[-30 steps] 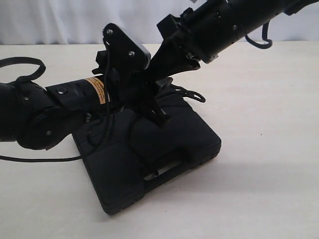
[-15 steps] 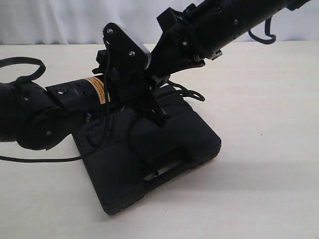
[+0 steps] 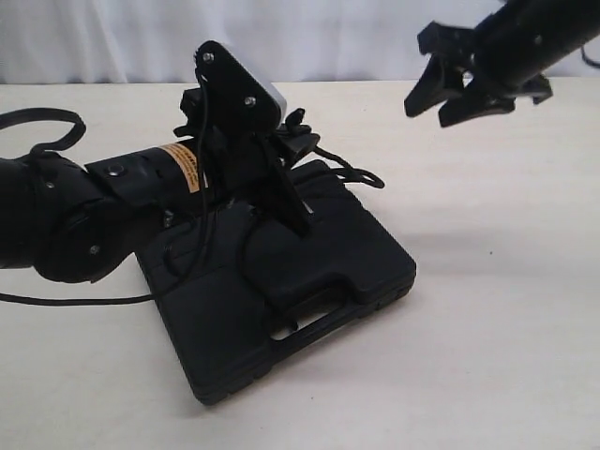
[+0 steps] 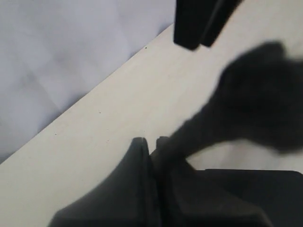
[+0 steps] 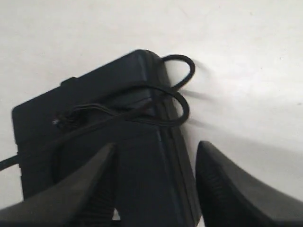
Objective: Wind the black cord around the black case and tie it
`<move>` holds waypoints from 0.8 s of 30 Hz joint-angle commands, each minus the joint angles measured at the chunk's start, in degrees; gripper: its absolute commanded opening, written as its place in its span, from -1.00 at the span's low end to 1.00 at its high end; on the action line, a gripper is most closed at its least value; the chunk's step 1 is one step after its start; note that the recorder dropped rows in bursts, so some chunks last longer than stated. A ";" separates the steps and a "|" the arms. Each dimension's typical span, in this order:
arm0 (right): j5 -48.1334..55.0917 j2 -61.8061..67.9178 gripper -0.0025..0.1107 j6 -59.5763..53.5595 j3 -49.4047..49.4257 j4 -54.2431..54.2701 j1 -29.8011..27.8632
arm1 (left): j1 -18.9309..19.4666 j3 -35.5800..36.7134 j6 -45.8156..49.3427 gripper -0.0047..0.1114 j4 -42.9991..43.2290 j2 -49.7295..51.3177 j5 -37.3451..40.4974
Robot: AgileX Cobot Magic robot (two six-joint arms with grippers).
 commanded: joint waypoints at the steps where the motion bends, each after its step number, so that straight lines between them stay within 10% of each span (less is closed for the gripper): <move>1: -2.55 9.80 -0.38 0.39 -0.63 -0.15 -0.28 | 0.12 -1.08 4.54 -0.92 -6.46 -1.28 -1.42; 8: -1.05 19.55 -0.88 -6.25 -4.20 10.20 -0.15 | 0.12 -1.08 5.64 -0.92 -6.92 -1.52 -1.29; 24: -3.40 34.65 -0.88 -4.39 -25.99 20.35 5.24 | 0.12 -1.08 7.85 -0.92 -9.90 -2.27 -1.17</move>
